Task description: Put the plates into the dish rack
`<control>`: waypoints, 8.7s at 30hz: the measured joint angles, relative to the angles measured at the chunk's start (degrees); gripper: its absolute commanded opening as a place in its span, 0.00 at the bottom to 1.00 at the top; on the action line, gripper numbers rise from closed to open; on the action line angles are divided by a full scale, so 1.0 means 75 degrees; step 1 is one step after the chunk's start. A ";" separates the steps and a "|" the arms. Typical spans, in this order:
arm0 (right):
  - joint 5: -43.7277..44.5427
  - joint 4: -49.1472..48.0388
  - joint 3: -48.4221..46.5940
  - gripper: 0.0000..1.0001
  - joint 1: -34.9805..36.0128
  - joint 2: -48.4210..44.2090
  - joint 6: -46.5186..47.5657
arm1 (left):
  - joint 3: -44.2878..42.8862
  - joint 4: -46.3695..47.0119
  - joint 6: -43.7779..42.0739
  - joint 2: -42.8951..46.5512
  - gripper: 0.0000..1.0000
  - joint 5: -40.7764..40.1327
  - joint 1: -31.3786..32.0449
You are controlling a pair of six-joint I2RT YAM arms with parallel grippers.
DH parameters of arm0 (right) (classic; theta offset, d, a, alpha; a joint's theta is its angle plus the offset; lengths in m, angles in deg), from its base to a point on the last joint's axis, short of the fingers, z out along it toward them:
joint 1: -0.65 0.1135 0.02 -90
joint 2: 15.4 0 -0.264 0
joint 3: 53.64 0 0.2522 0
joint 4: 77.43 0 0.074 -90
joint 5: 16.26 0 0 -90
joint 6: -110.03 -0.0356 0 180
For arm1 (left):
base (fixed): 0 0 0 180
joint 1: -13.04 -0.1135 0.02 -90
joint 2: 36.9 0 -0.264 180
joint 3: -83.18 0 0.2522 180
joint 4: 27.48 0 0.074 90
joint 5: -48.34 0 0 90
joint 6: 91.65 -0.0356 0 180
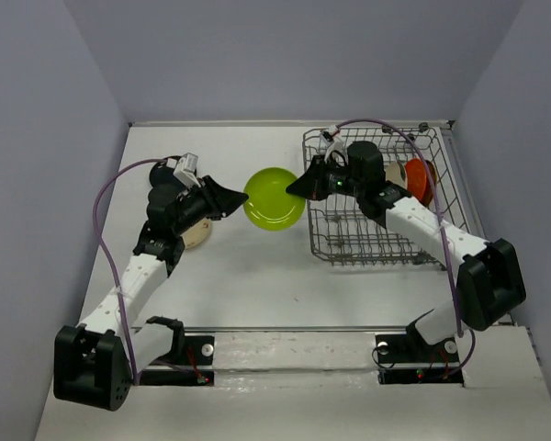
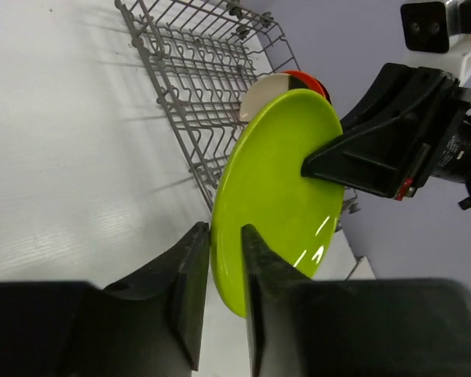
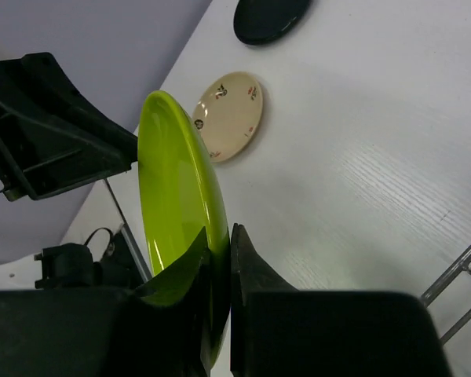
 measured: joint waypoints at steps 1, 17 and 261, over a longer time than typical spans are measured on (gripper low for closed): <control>0.0073 0.0012 0.0006 0.07 0.0029 -0.0050 0.0003 | 0.0003 0.0044 -0.0026 0.0035 0.70 0.0017 -0.0015; 0.7950 0.1612 0.0160 0.07 -0.1262 -0.1577 0.3077 | -0.0321 -0.1652 -0.1830 0.1227 0.99 -0.0154 0.0096; 0.5126 0.1877 0.1533 0.92 -0.1361 -0.3305 0.2139 | 0.1005 -0.3608 -0.0484 -0.0032 0.84 -0.4121 -0.3751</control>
